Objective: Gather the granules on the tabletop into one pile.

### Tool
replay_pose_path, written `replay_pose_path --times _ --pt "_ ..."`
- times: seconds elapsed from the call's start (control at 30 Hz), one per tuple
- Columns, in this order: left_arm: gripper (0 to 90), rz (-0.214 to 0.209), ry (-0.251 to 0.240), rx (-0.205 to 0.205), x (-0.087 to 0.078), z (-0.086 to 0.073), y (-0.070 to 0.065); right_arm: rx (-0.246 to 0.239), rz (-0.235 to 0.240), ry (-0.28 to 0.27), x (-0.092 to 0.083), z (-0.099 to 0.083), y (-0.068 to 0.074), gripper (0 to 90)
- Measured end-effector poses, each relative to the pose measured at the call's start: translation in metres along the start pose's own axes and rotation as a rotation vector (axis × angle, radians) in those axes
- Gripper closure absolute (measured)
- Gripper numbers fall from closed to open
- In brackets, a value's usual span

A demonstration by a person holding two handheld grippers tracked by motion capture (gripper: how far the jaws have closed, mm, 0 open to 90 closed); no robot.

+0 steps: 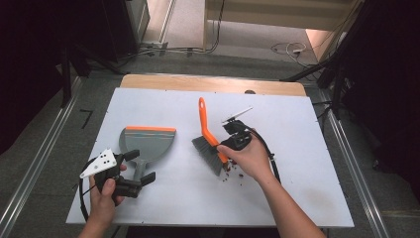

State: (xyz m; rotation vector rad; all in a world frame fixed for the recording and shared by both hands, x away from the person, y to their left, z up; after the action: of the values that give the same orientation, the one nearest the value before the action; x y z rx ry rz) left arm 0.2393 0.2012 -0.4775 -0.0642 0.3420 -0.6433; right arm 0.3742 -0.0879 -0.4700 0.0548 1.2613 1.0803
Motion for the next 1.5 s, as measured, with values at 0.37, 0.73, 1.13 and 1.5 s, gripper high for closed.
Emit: replay_pose_path --times 0.37,0.73,1.13,1.5 --pt "0.0 -0.002 -0.006 0.002 -0.002 0.0 0.001 0.088 -0.007 0.028 0.021 0.009 -0.012 68.6" --pt "0.0 0.002 0.001 -0.001 -0.001 0.0 0.0 0.132 -0.051 0.0 -0.004 -0.007 -0.032 68.6" --pt "0.0 0.003 0.003 -0.002 0.0 -0.001 0.0 0.059 -0.074 -0.03 -0.025 -0.014 -0.037 68.6" --pt "0.0 0.006 0.005 -0.001 0.001 -0.001 0.001 -0.334 -0.087 0.1 -0.061 -0.036 -0.003 68.5"
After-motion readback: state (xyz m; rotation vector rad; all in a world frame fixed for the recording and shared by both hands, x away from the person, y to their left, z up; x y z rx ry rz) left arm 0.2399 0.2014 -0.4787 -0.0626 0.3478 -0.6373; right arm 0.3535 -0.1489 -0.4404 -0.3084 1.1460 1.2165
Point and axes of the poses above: each handheld gripper's, and its own axes: x roughly forward along the jaws, z roughly out of its top, y roughly to its left, the point moved 4 cm from there along x, roughly forward along the jaws, and after that the axes turned 10 degrees about z, right-handed, at the moved point
